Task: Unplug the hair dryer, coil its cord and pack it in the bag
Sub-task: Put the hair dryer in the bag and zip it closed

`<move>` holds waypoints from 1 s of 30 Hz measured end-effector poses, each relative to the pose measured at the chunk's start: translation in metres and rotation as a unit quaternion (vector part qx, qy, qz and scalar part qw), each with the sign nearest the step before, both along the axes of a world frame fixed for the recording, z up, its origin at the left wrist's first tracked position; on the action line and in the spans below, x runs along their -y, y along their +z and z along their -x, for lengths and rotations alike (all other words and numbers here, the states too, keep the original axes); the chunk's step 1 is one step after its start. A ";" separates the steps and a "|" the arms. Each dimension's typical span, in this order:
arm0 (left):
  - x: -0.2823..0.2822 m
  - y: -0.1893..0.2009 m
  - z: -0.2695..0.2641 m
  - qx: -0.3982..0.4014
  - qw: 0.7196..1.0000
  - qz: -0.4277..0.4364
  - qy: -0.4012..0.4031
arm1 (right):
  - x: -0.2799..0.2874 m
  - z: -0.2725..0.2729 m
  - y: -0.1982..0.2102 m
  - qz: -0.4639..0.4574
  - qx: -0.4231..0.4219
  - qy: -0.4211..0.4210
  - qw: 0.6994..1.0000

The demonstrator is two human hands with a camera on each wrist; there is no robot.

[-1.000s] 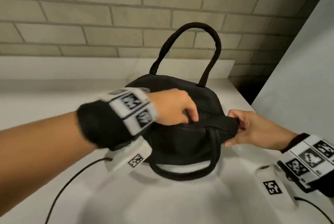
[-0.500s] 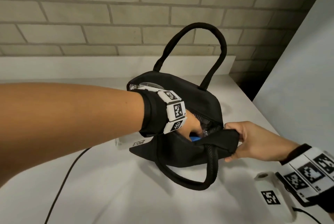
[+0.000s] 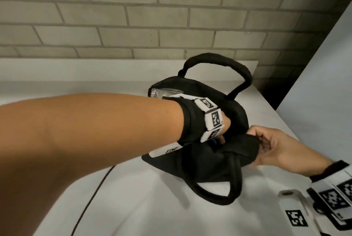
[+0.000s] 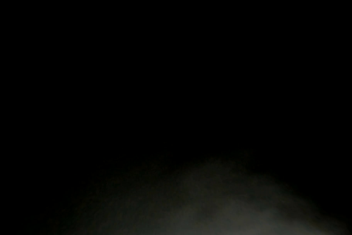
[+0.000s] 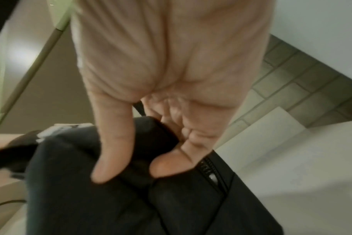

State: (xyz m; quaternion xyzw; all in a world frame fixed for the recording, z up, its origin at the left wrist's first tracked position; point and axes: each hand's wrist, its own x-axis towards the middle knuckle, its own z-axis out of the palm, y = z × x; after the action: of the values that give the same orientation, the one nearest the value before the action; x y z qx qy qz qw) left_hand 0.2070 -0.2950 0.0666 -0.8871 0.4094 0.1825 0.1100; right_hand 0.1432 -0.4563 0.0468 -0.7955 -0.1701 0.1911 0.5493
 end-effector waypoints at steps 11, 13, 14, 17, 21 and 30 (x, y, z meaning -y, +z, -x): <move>-0.135 0.075 0.025 -0.099 0.957 0.205 0.178 | 0.019 -0.012 0.018 0.082 0.043 0.001 0.996; -0.148 0.055 0.031 -0.099 0.946 0.218 0.217 | 0.008 -0.016 0.024 0.078 0.060 0.000 0.995; -0.149 0.048 0.032 -0.088 0.946 0.225 0.215 | 0.002 -0.019 0.025 0.066 0.056 0.008 0.996; -0.145 0.036 0.032 -0.047 0.961 0.189 0.195 | -0.012 -0.028 0.032 0.044 0.067 0.025 0.996; -0.139 0.035 0.025 0.002 0.969 0.139 0.206 | -0.027 -0.036 0.045 0.055 0.069 0.087 0.992; -0.156 0.025 0.029 -0.038 0.883 0.361 0.299 | -0.035 -0.050 0.041 0.126 0.144 0.073 0.979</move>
State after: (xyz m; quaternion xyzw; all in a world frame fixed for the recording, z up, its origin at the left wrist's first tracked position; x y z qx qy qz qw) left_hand 0.1784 -0.1389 0.0914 -0.9383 0.1656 0.0799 -0.2929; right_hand 0.1932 -0.4218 0.0882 -0.8627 -0.2795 0.1344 0.3994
